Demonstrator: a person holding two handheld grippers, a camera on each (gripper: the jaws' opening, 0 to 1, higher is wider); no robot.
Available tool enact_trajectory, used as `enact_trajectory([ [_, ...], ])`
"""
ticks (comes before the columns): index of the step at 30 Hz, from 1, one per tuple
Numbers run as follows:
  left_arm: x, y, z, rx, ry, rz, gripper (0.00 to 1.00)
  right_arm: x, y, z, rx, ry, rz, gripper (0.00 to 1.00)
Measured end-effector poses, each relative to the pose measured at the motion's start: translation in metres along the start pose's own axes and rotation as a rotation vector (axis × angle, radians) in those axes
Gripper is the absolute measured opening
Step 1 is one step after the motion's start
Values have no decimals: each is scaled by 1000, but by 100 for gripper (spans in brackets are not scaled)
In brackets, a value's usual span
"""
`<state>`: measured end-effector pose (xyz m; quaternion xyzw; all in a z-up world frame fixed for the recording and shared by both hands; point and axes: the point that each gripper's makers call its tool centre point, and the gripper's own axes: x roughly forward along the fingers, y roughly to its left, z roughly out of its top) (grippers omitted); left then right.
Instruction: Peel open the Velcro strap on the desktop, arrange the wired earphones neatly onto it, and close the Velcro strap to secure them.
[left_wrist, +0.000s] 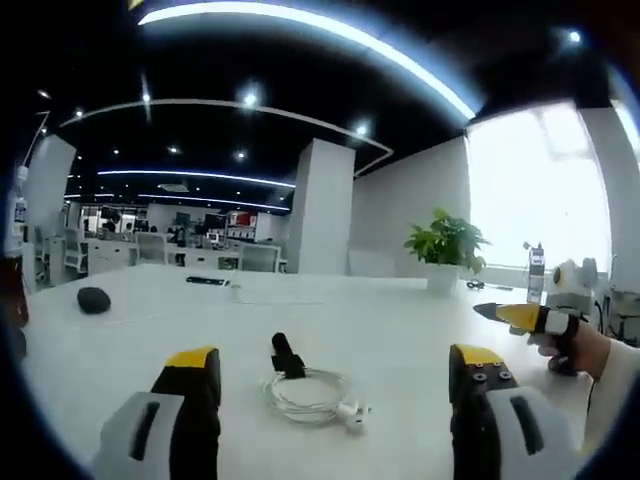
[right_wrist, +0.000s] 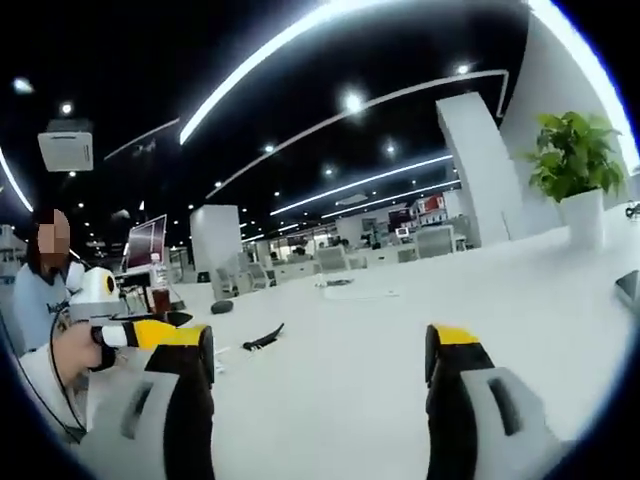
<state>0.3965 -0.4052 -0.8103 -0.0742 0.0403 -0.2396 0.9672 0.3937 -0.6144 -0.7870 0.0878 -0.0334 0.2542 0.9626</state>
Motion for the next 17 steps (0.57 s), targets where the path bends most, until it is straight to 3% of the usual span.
enact_trajectory([
  [10,-1,6,0,23,-27,35,96,-9,-3,4,-51,-28,-35,92],
  [17,1,7,-5,4,-31,40,96,-8,-3,-2,-113,-10,-52,96],
])
